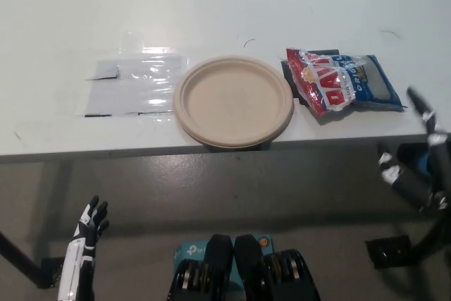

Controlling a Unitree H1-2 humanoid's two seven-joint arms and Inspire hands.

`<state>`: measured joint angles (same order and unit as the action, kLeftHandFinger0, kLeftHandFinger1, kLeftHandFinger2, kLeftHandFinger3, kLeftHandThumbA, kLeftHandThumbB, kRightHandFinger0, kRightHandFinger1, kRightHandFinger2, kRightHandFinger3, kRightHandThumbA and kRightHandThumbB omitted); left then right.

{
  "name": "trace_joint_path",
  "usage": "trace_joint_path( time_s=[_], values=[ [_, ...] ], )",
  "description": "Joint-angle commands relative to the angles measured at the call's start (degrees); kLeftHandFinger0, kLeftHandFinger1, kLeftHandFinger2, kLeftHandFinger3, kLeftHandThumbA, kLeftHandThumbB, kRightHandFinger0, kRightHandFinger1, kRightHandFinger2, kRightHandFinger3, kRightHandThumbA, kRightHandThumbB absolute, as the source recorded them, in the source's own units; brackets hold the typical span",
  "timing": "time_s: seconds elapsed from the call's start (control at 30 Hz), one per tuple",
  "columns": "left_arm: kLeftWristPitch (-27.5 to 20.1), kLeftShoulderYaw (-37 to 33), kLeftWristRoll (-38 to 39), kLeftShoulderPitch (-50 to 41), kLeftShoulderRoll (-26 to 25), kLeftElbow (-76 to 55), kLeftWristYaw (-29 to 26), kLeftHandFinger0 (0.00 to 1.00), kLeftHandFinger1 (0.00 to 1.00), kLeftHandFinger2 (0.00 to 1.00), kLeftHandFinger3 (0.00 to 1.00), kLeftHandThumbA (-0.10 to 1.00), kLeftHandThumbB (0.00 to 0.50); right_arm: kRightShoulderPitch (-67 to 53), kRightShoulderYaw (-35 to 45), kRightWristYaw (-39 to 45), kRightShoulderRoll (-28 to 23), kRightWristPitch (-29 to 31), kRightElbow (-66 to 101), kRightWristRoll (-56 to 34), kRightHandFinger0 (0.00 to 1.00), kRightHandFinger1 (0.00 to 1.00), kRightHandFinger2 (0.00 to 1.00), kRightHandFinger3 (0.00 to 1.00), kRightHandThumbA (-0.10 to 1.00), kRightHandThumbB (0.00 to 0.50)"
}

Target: The robot picks up a small bag of sunflower seeds on the right hand side and take it to the empty plate on the left hand side then pours some sunflower seeds on to the plate.

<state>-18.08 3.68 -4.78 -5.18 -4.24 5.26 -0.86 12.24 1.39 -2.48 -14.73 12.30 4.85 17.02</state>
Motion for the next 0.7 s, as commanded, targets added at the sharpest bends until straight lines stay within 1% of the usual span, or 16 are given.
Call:
trace_joint_path(
  time_s=[0.0,0.07,0.1,0.17,0.23,0.27,0.3,0.37,0.4,0.43,0.47,0.53,0.57,0.6,0.67],
  values=[
    [-3.0,0.8,-0.6,-0.2,-0.6,-1.4,-1.4,1.00,1.00,1.00,1.00,1.00,0.064,8.6,0.1,-0.5,-7.0,-1.9,-3.7,10.6,1.00,1.00,1.00,1.00,0.63,0.359],
    [-2.9,0.8,-0.9,-0.2,-0.6,-1.3,-1.6,1.00,1.00,1.00,1.00,1.00,0.062,10.2,-0.6,-0.6,-8.4,-2.6,-5.5,11.5,1.00,1.00,1.00,1.00,0.62,0.371],
    [-2.9,0.8,-1.2,-0.2,-0.5,-1.5,-1.7,1.00,1.00,1.00,1.00,1.00,0.055,11.3,-0.9,-0.7,-9.1,-2.9,-6.8,12.2,1.00,1.00,1.00,1.00,0.59,0.378],
    [-3.6,0.7,-1.5,-0.2,-0.6,-1.1,-1.7,1.00,1.00,1.00,1.00,1.00,0.041,13.0,-2.0,-0.6,-10.5,-3.6,-9.1,14.1,1.00,1.00,1.00,1.00,0.59,0.393],
    [-3.5,0.7,-1.4,-0.2,-0.5,-1.0,-1.6,1.00,1.00,1.00,1.00,1.00,0.049,14.7,-3.3,-0.2,-11.9,-4.4,-11.3,15.7,1.00,1.00,1.00,1.00,0.59,0.405],
    [-3.5,0.7,-1.9,-0.2,-0.5,-1.1,-1.7,1.00,1.00,1.00,1.00,1.00,0.055,15.9,-4.0,0.6,-12.6,-5.4,-12.6,16.2,1.00,1.00,1.00,1.00,0.60,0.421],
    [-3.4,0.7,-1.9,-0.7,-0.8,-1.3,-1.5,1.00,1.00,1.00,1.00,1.00,0.055,15.5,-4.4,0.8,-12.5,-6.0,-12.6,16.4,1.00,1.00,1.00,1.00,0.60,0.424],
    [-3.2,0.7,-1.8,-0.9,-0.8,-1.5,-1.3,1.00,1.00,1.00,1.00,1.00,0.062,17.3,-6.0,2.8,-13.9,-7.7,-14.4,17.6,1.00,1.00,1.00,1.00,0.65,0.436],
    [-3.4,0.7,-1.8,-0.9,-0.8,-1.4,-1.4,1.00,1.00,1.00,1.00,1.00,0.054,17.8,-6.5,3.0,-14.2,-7.6,-15.0,17.7,1.00,1.00,1.00,1.00,0.66,0.448],
    [-3.5,0.7,-2.1,-0.9,-1.1,-1.5,-1.4,1.00,1.00,1.00,1.00,1.00,0.056,18.5,-7.8,4.3,-14.9,-8.7,-15.3,18.9,1.00,1.00,1.00,1.00,0.69,0.456],
    [-3.4,0.8,-2.2,-0.8,-1.1,-1.5,-1.4,1.00,1.00,1.00,1.00,1.00,0.051,18.9,-8.3,4.5,-15.1,-8.7,-15.6,19.1,1.00,1.00,1.00,1.00,0.70,0.471],
    [-3.0,0.7,-2.7,-0.8,-1.2,-1.7,-1.4,1.00,1.00,1.00,1.00,1.00,0.058,20.2,-9.6,5.5,-15.9,-8.7,-16.9,19.6,1.00,1.00,1.00,1.00,0.70,0.498],
    [-2.6,0.6,-3.0,-0.9,-1.3,-1.9,-1.4,1.00,1.00,1.00,1.00,1.00,0.059,20.7,-10.3,6.0,-16.4,-8.7,-17.3,20.0,1.00,1.00,1.00,1.00,0.70,0.500],
    [-3.5,0.6,-2.7,-0.8,-1.2,-1.6,-1.5,1.00,1.00,1.00,1.00,1.00,0.042,21.4,-10.8,6.7,-16.7,-8.7,-17.9,19.6,1.00,1.00,1.00,1.00,0.67,0.500],
    [-3.5,0.6,-2.8,-0.8,-1.2,-1.4,-1.5,1.00,1.00,1.00,1.00,1.00,0.051,22.1,-11.7,7.9,-17.0,-8.7,-18.4,19.6,1.00,1.00,1.00,1.00,0.67,0.500]
  ],
)
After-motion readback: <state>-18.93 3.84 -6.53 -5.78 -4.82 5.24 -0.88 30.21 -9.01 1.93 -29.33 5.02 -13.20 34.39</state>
